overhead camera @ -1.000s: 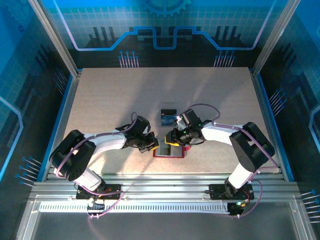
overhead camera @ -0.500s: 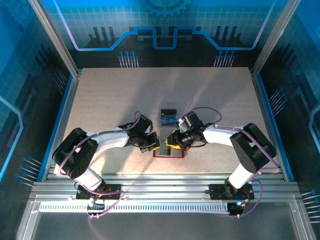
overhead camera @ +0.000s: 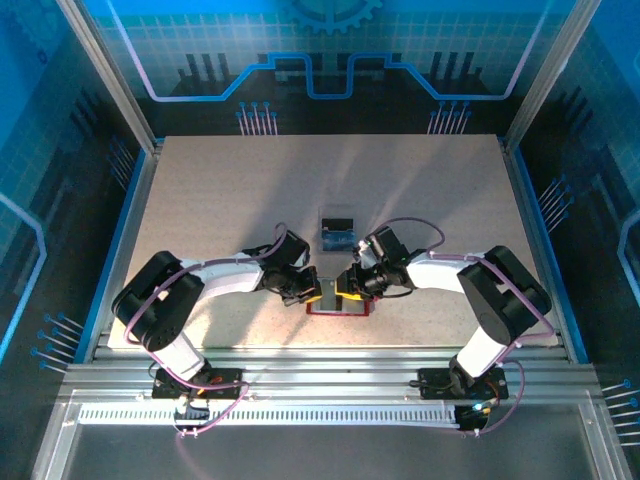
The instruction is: Take the credit cards out of the card holder
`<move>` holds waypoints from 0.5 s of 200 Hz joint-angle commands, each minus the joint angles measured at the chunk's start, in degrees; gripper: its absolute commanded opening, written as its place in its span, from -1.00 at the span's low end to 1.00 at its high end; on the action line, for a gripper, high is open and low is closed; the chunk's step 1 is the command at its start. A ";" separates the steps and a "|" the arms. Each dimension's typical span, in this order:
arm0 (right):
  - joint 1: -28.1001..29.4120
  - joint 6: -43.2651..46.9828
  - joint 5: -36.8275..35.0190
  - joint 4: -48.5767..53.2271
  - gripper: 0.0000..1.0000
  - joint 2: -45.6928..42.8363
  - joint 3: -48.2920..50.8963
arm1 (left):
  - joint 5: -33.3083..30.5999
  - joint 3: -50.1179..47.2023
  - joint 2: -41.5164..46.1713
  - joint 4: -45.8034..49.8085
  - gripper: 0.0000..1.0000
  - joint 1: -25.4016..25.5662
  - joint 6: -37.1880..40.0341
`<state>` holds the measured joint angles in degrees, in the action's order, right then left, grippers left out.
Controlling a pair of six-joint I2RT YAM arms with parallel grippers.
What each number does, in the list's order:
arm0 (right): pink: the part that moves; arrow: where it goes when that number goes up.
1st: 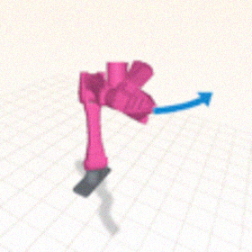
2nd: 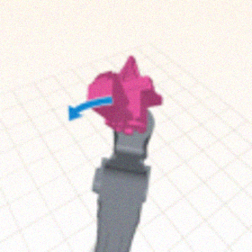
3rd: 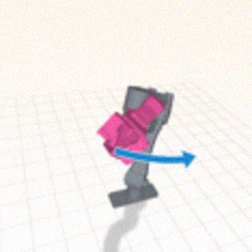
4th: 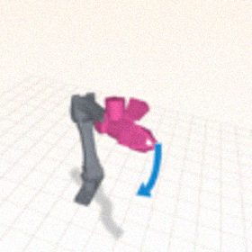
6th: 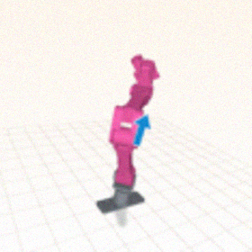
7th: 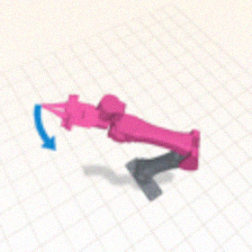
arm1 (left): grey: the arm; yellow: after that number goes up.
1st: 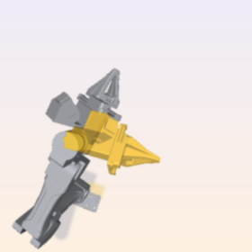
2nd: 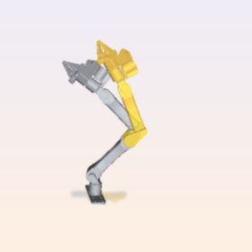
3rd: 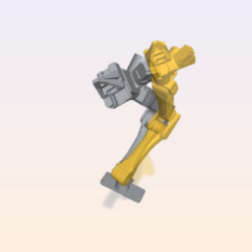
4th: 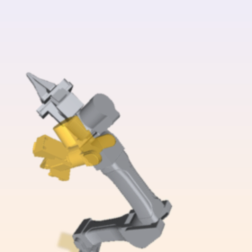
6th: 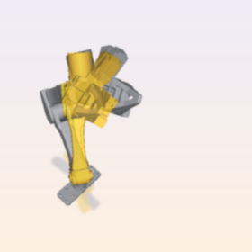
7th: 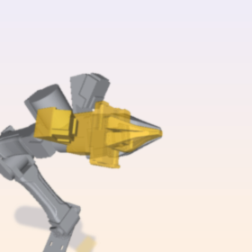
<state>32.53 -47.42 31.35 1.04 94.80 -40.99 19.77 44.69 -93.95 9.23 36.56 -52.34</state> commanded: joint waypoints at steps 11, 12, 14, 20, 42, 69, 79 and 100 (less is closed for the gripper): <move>-0.77 -0.72 1.43 -1.93 -0.37 1.16 1.17 | -0.61 1.14 -1.50 3.16 -0.91 0.57 1.01; -0.75 -0.73 1.43 -2.01 -0.37 1.12 1.17 | -0.61 1.12 -1.50 3.16 -0.91 0.60 1.01; -0.77 -0.72 1.43 -2.09 -0.37 1.09 1.18 | -0.54 1.11 -1.50 3.16 -0.91 0.57 1.01; -0.80 -0.73 1.56 -2.18 -0.38 1.08 1.24 | -0.52 1.20 -1.56 3.24 -0.91 0.68 1.01; -0.98 -1.00 1.82 -2.66 -0.39 1.07 1.53 | -0.47 1.74 -2.00 3.52 -0.91 0.86 1.02; -1.16 -0.84 1.25 -2.04 -0.36 0.14 1.88 | -0.60 1.81 -2.38 3.93 -0.91 0.92 1.01; -1.29 -0.74 1.05 -1.62 -0.36 -0.31 1.89 | -0.82 1.97 -2.46 4.24 -0.91 0.90 1.05; -1.42 -0.65 0.75 -0.98 -0.35 -1.45 2.06 | -1.05 2.24 -2.55 4.96 -0.91 1.04 1.18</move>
<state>31.90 -48.01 31.97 -0.73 95.09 -39.94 19.77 46.17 -95.00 10.41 36.99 -52.29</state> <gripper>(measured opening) 0.324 0.047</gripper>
